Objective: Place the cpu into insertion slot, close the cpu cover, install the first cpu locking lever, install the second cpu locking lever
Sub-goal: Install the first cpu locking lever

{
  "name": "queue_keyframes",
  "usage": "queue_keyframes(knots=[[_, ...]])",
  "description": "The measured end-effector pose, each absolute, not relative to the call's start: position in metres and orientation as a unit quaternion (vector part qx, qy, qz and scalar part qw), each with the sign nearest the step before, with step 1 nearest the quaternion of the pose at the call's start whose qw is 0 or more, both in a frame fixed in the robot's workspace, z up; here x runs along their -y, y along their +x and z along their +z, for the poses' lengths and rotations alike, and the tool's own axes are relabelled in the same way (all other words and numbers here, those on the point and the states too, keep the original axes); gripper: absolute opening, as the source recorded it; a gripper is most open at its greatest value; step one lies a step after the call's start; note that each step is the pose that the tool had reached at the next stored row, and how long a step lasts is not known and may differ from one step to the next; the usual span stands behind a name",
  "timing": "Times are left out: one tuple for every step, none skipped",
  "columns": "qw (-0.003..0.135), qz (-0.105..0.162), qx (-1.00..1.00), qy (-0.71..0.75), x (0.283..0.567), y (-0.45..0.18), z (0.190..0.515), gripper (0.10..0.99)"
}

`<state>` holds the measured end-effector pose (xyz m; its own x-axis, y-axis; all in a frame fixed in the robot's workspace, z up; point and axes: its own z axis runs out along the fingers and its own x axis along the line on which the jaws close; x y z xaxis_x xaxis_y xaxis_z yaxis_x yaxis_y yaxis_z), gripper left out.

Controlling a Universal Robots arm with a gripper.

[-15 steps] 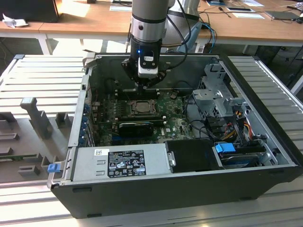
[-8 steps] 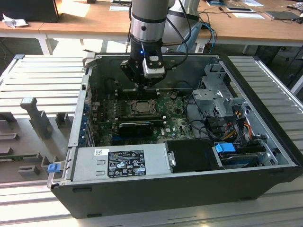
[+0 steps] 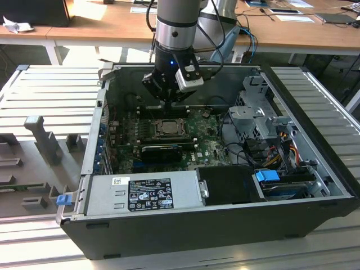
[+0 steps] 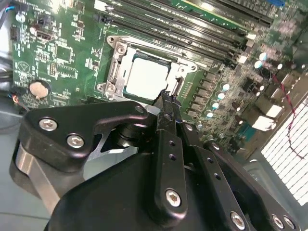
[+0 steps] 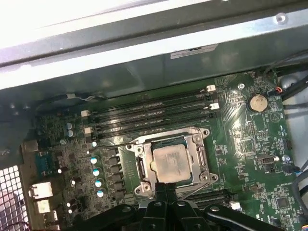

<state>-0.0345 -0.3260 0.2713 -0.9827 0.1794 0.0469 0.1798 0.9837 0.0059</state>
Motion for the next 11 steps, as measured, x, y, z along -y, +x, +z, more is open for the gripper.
queue_keyframes(knots=[[0.023, -0.005, 0.997, -0.076, 0.326, -0.0345, 0.2712, 0.106], [0.023, -0.004, 0.998, -0.065, 0.326, -0.0345, 0.2713, 0.106], [0.023, -0.004, 0.998, -0.059, 0.326, -0.0345, 0.2712, 0.106], [0.023, -0.004, 0.998, -0.051, 0.326, -0.0345, 0.2713, 0.106], [0.023, -0.004, 0.999, -0.04, 0.326, -0.0345, 0.2712, 0.106], [0.023, -0.003, 1.0, -0.02, 0.326, -0.0346, 0.2713, 0.106], [0.022, -0.003, 1.0, -0.018, 0.3259, -0.0354, 0.2712, 0.106], [0.021, -0.004, 1.0, -0.018, 0.3261, -0.037, 0.2713, 0.106], [0.02, -0.005, 1.0, -0.018, 0.3262, -0.038, 0.2713, 0.106], [0.018, -0.007, 1.0, -0.018, 0.3262, -0.0388, 0.2713, 0.106], [0.018, -0.022, 0.999, -0.017, 0.3266, -0.0396, 0.2712, 0.106]])
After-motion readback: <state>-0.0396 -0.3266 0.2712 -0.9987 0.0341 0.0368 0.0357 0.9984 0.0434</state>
